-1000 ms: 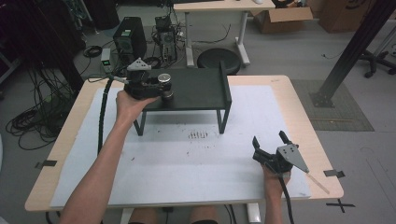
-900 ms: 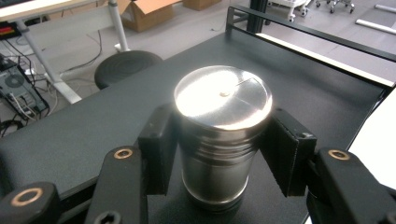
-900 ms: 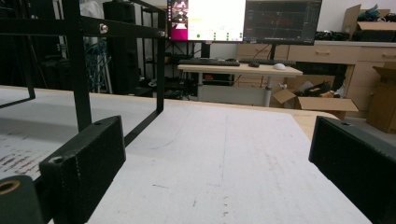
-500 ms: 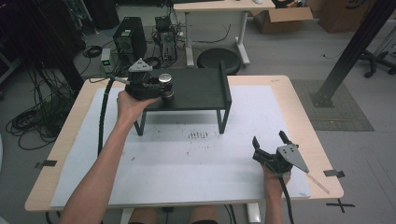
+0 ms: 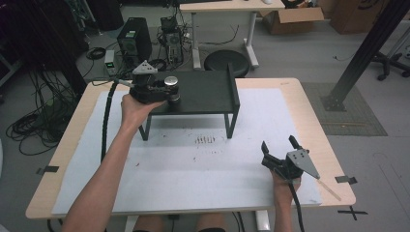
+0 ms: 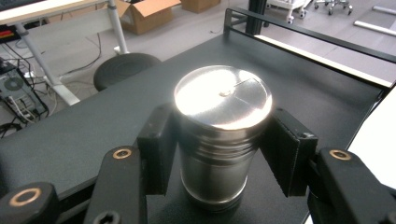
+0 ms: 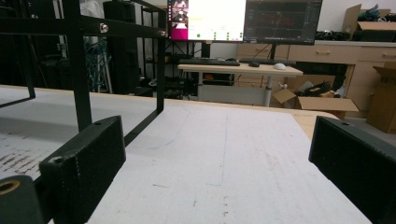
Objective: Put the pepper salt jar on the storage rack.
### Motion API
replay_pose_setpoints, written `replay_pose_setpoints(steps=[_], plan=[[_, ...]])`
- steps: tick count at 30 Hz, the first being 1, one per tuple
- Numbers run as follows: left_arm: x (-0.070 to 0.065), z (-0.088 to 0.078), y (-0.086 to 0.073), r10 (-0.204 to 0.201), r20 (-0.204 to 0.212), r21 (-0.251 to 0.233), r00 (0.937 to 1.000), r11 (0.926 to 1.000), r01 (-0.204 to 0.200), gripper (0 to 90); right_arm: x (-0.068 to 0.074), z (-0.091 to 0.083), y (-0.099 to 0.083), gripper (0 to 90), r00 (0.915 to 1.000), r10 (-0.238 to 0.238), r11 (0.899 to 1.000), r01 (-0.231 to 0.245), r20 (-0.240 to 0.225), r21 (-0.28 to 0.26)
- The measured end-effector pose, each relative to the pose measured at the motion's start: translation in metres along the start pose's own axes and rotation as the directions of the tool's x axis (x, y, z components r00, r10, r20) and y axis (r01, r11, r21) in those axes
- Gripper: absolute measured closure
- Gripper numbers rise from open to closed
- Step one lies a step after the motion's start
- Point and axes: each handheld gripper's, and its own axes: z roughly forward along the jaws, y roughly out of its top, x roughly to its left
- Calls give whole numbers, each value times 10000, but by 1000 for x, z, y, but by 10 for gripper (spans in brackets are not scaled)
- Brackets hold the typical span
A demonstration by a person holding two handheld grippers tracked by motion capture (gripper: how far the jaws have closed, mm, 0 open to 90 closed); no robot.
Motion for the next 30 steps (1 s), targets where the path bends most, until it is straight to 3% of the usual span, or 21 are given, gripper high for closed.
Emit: replay_pose_setpoints(steps=[9, 15, 21, 22, 24, 25, 30], plan=[[-1, 0, 1, -17, -9, -93, 10000, 10000, 17, 464, 0, 0, 0, 33, 10000, -7, 10000, 7, -8, 10], [-5, 0, 1, 123, -92, -31, 9999, 9999, -123, 363, 0, 0, 0, 33, 10000, -15, 10000, 15, -10, 14], [-7, 0, 2, 3, -30, -111, 10000, 9999, -3, 260, 0, 0, 0, 33, 10000, -16, 10000, 16, -11, 20], [-8, -1, 2, 0, -100, -159, 10000, 9999, -2, 208, 0, 0, 0, 34, 10000, -29, 10000, 29, -13, 21], [-8, -1, 3, -1, -105, -181, 9999, 9998, 0, 204, 0, 0, 0, 34, 10000, -31, 10000, 31, -16, 20], [-9, 0, 3, -64, -211, -104, 9998, 9999, 62, 152, 0, 0, 0, 33, 10000, -21, 10000, 21, -12, 31], [-8, -2, 4, -288, -376, -243, 9989, 9993, 279, 61, 0, 0, 0, 33, 10000, -17, 10000, 17, -12, 26]])
